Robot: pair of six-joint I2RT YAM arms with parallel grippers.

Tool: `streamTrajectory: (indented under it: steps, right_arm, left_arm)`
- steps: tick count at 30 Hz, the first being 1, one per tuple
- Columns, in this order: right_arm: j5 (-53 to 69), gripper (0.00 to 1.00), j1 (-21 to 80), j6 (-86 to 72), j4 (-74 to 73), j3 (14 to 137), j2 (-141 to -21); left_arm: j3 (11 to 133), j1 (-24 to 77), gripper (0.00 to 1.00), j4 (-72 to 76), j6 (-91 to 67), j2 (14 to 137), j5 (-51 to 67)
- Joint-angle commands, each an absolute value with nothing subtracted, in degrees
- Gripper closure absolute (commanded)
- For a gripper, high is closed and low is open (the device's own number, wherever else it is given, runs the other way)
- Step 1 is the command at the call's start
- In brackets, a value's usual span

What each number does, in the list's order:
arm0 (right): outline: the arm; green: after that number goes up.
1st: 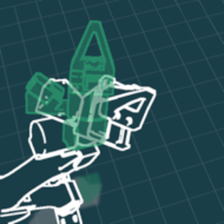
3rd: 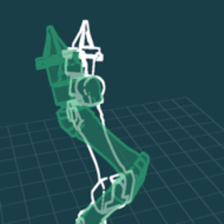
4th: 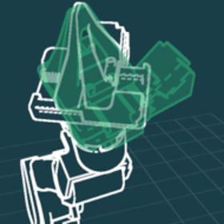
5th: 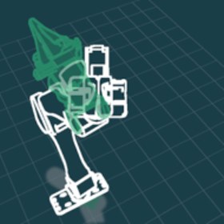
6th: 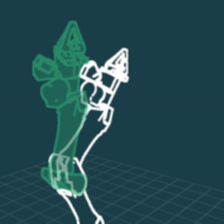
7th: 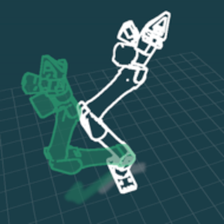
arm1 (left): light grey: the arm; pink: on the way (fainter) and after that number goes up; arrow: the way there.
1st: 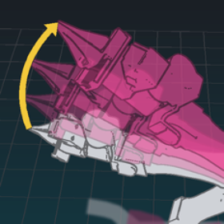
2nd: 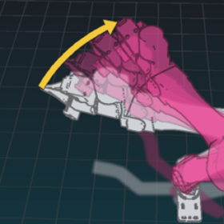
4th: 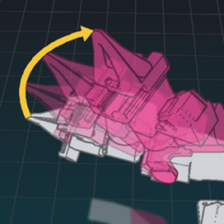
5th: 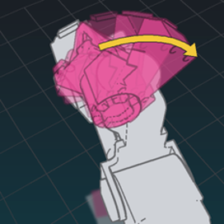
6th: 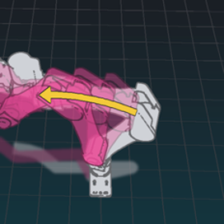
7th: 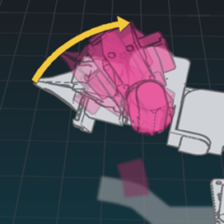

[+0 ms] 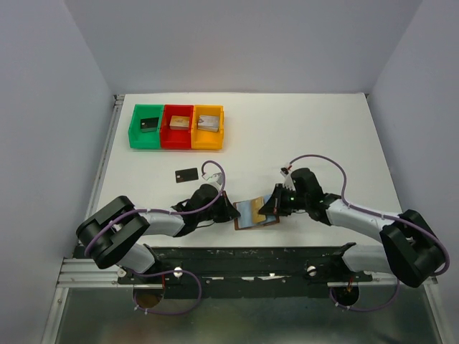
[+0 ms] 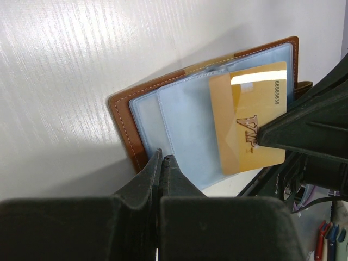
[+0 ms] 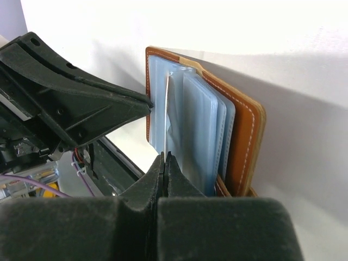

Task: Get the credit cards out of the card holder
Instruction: Remove the credit card from the card holder.

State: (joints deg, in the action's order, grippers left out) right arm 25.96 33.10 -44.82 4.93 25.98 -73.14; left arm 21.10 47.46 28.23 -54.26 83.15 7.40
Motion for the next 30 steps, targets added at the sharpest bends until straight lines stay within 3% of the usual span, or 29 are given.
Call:
streamTrajectory:
  steps: [1,20,28,30]
  right_arm:
    - [22.94,1.00,32.08,-42.90,0.10,26.89,-70.32]
    - [17.58,1.00,31.47,-38.06,-15.55,32.78,-62.06]
    - [15.73,1.00,31.55,-33.58,-21.96,37.00,-56.17]
    - [15.99,1.00,31.55,-32.61,-23.20,37.88,-54.59]
  left_arm:
    - [19.34,47.46,1.00,21.36,-52.65,84.11,5.27]
    - [22.67,47.11,1.00,18.90,-50.63,82.62,5.45]
    - [30.66,46.67,1.00,11.26,-46.67,74.54,3.61]
    - [32.95,46.50,0.94,8.80,-45.62,71.91,2.73]
